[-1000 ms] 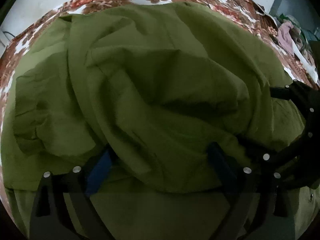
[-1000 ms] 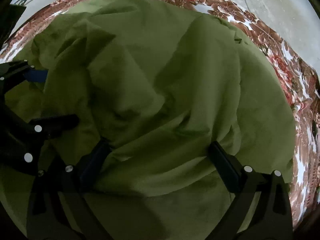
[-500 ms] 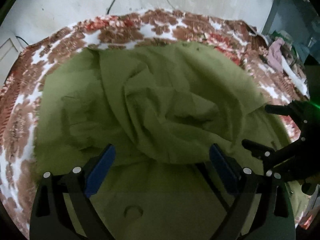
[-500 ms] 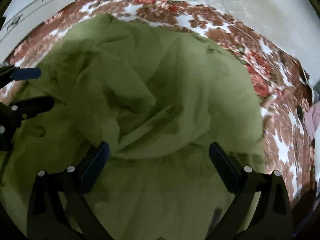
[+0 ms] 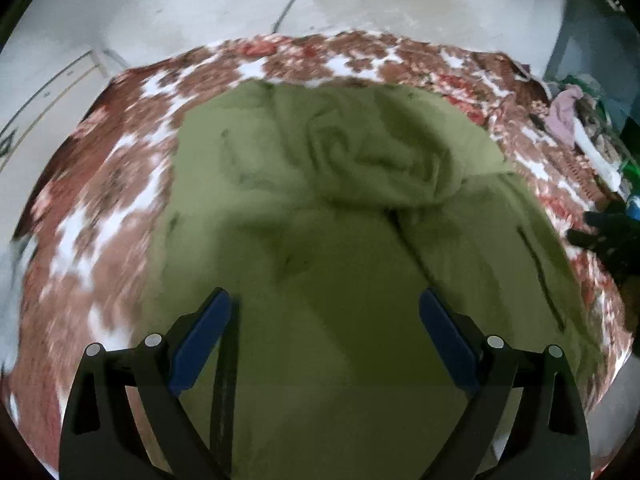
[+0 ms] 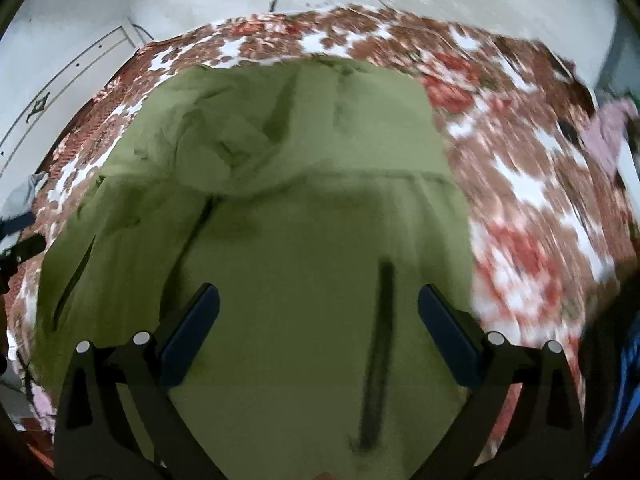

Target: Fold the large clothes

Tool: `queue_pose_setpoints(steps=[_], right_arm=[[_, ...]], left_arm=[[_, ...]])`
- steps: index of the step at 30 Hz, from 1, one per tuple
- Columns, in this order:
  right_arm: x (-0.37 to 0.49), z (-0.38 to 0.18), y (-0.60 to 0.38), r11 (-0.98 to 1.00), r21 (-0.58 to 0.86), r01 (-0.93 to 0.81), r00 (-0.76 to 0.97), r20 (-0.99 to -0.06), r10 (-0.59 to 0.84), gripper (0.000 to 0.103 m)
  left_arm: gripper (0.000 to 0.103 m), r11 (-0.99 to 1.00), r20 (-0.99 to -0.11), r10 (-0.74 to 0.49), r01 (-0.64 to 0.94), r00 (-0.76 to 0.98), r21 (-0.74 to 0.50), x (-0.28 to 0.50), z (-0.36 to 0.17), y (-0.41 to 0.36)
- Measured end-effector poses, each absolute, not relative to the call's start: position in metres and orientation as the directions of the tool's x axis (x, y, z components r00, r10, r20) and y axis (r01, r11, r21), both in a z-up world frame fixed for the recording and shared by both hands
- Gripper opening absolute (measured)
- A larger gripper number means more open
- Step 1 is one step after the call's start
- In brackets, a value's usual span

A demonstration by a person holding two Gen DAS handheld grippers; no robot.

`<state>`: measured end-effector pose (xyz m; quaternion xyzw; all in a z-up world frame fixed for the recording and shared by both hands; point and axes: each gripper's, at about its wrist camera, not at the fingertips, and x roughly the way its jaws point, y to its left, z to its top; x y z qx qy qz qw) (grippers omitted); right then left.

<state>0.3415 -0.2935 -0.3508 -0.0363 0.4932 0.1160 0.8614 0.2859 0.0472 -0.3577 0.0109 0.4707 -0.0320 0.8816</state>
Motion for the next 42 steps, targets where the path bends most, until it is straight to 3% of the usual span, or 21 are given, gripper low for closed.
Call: queue_pose_setpoints(steps=[9,23,29,36,39,42], right_arm=[[0.265,-0.383,-0.373,0.988,0.017,-0.152,0.359,-0.931,0.071,0.098],[0.212,-0.44,-0.399,0.995,0.091,-0.026,0.191,-0.977,0.095,0.098],[0.209,-0.453,-0.39,0.984,0.18,0.009,0.147,-0.973,0.177,0.096],[0.208,-0.472,-0.39,0.991,0.134,0.029,0.103,-0.986,0.13,0.092],[0.208,-0.475,-0.392,0.979,0.195,0.058,0.074,-0.979,0.191,0.081],[0.208,-0.464,-0.384,0.973,0.23,0.014,0.081,-0.97,0.228,0.08]], left_arm=[[0.093,0.995,-0.918,0.066,-0.101,0.392,0.028,0.171,-0.384,0.114],[0.093,0.939,-0.955,-0.005,-0.326,0.296,-0.106,0.094,-0.433,0.181],[0.093,0.929,-0.957,-0.066,-0.334,0.281,-0.162,0.087,-0.444,0.191],[0.091,0.927,-0.957,-0.136,-0.308,0.258,-0.215,0.089,-0.464,0.187],[0.089,0.926,-0.929,-0.184,-0.261,0.321,-0.273,0.093,-0.449,0.18],[0.091,0.923,-0.915,-0.199,-0.246,0.352,-0.295,0.099,-0.442,0.181]])
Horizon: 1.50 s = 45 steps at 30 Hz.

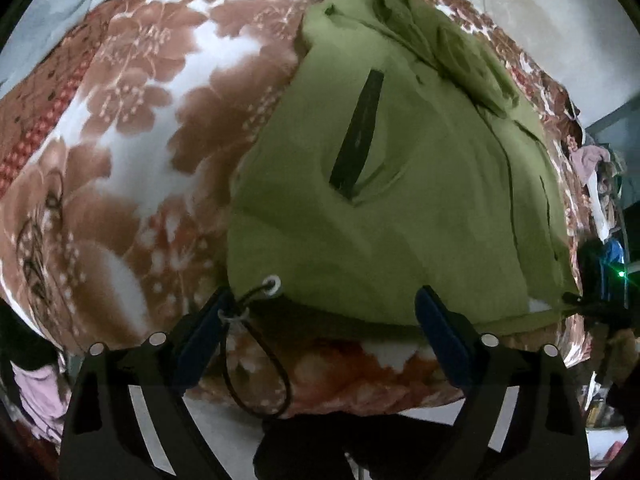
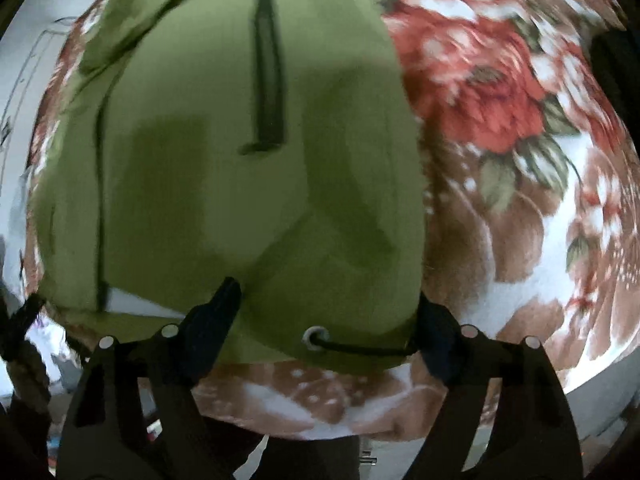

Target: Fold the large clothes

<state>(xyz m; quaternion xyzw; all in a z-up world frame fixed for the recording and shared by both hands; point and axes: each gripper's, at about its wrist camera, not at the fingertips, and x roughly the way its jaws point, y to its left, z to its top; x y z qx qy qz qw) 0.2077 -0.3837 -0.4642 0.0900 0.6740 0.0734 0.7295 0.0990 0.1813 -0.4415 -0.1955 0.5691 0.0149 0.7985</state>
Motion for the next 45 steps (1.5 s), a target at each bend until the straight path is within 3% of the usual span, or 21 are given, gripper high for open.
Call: queue_pose_setpoints(steps=[4,8,12,14,16,19,23,24,25,27,28,29,33,41,45], right_arm=[[0.21,-0.472,-0.384,0.968,0.25,0.009,0.056,-0.967,0.249,0.073],[0.213,-0.488,-0.395,0.956,0.285,0.071,0.038,-0.959,0.282,0.075],[0.227,-0.487,-0.386,0.963,0.264,0.058,0.031,-0.964,0.263,0.08],[0.232,-0.485,-0.38,0.965,0.257,0.053,0.006,-0.966,0.257,0.076],[0.231,-0.475,-0.37,0.968,0.25,0.03,-0.011,-0.968,0.25,0.056],[0.229,-0.466,-0.353,0.966,0.259,-0.016,-0.012,-0.966,0.259,0.056],[0.236,-0.496,-0.356,0.971,0.237,0.028,-0.055,-0.97,0.239,0.056],[0.237,-0.496,-0.356,0.97,0.24,0.036,-0.056,-0.969,0.242,0.051],[0.239,-0.492,-0.354,0.971,0.237,0.031,-0.055,-0.97,0.239,0.039],[0.245,-0.483,-0.354,0.972,0.232,0.027,-0.046,-0.971,0.233,0.018],[0.246,-0.478,-0.354,0.969,0.243,0.036,-0.05,-0.968,0.245,0.007],[0.246,-0.473,-0.352,0.967,0.253,0.038,-0.054,-0.965,0.255,0.005],[0.247,-0.435,-0.332,0.979,0.2,-0.035,-0.027,-0.98,0.199,0.004],[0.276,-0.327,-0.328,0.969,0.229,-0.087,0.159,-0.957,0.241,0.004],[0.311,-0.313,-0.318,0.962,0.233,-0.142,0.185,-0.949,0.257,0.004]], left_arm=[[0.09,0.906,-0.932,-0.196,-0.306,0.306,-0.291,0.104,-0.465,0.196],[0.084,0.884,-0.927,-0.239,-0.33,0.29,-0.331,0.111,-0.467,0.192],[0.085,0.877,-0.883,-0.325,-0.241,0.337,-0.415,0.115,-0.446,0.176],[0.085,0.89,-0.904,-0.301,-0.251,0.302,-0.38,0.117,-0.453,0.175],[0.084,0.892,-0.925,-0.279,-0.286,0.259,-0.35,0.117,-0.467,0.181],[0.081,0.858,-0.906,-0.326,-0.317,0.271,-0.404,0.118,-0.473,0.186],[0.08,0.817,-0.867,-0.39,-0.318,0.309,-0.481,0.123,-0.471,0.185],[0.071,0.818,-0.872,-0.384,-0.325,0.304,-0.474,0.123,-0.474,0.185],[0.06,0.823,-0.88,-0.374,-0.332,0.294,-0.461,0.124,-0.477,0.185],[0.02,0.814,-0.877,-0.386,-0.341,0.287,-0.47,0.125,-0.48,0.189],[0.014,0.801,-0.867,-0.406,-0.343,0.29,-0.49,0.126,-0.479,0.19],[0.01,0.79,-0.852,-0.432,-0.331,0.297,-0.516,0.129,-0.477,0.188],[0.006,0.804,-0.821,-0.461,-0.232,0.338,-0.547,0.143,-0.445,0.177],[0.005,0.8,-0.741,-0.512,-0.073,0.434,-0.595,0.198,-0.359,0.173],[0.005,0.802,-0.729,-0.508,-0.058,0.459,-0.595,0.23,-0.338,0.173]])
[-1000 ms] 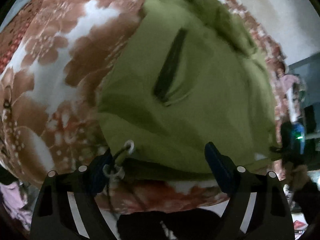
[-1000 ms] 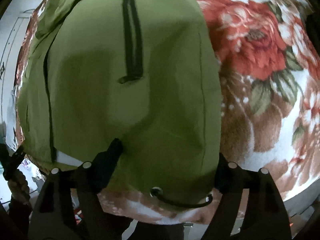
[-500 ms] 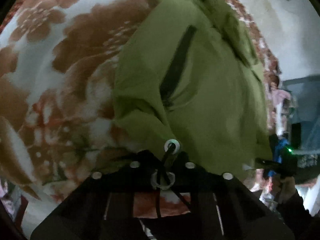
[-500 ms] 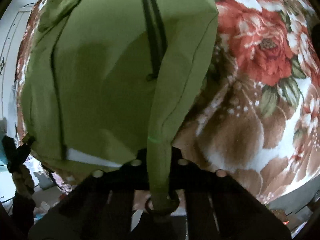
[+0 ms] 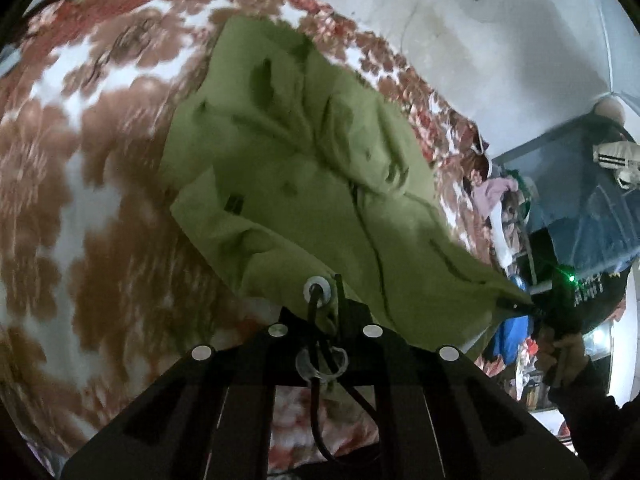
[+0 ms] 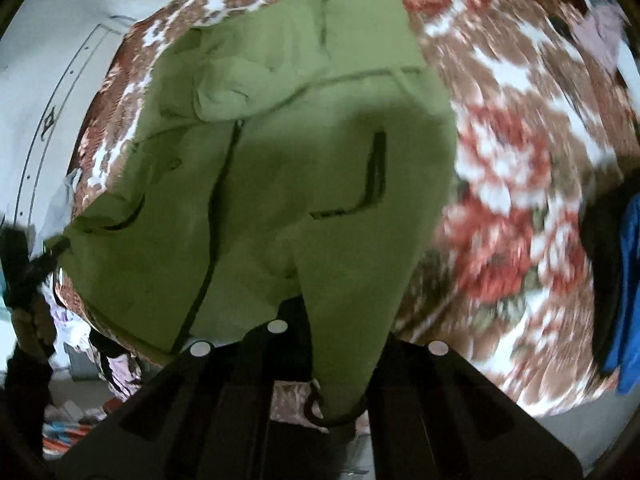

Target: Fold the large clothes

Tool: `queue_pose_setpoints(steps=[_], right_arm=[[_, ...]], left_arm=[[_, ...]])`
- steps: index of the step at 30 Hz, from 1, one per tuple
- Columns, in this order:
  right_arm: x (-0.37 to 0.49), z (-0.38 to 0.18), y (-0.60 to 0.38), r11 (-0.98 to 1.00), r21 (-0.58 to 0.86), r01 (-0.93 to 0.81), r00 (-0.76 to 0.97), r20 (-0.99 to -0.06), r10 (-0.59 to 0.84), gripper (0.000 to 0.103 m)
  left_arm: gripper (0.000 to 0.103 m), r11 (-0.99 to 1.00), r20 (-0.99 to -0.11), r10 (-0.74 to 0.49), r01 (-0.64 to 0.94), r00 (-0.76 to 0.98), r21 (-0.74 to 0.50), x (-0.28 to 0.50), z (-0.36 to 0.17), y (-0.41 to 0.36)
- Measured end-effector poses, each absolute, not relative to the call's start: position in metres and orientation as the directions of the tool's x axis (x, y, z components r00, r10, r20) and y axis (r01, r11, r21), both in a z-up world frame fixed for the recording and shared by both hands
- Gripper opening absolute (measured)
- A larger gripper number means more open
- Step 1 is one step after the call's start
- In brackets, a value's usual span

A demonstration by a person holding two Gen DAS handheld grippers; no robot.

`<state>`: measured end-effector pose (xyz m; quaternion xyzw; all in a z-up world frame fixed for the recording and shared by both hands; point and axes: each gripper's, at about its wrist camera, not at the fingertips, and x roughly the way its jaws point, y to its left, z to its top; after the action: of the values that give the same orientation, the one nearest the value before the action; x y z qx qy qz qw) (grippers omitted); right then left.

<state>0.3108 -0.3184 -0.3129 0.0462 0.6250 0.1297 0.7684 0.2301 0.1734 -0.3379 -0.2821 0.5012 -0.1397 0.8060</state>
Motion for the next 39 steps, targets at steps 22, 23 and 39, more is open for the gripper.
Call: queue_pose_setpoints(steps=[22,23,39], right_arm=[[0.583,-0.275,-0.318,0.953,0.258,-0.158,0.308,-0.904,0.296,0.004],[0.594,-0.279,-0.315,0.956,0.245,-0.16,0.305,-0.909,0.284,0.004],[0.794,-0.392,-0.296,0.982,0.157,-0.107,0.165,-0.971,0.173,0.004]], left_arm=[[0.005,0.819,-0.712,-0.444,-0.076,0.544,-0.568,0.5,-0.285,0.199],[0.005,0.82,-0.711,-0.445,-0.072,0.545,-0.568,0.52,-0.286,0.202],[0.007,0.779,-0.799,-0.455,-0.259,0.393,-0.571,0.72,-0.408,0.255]])
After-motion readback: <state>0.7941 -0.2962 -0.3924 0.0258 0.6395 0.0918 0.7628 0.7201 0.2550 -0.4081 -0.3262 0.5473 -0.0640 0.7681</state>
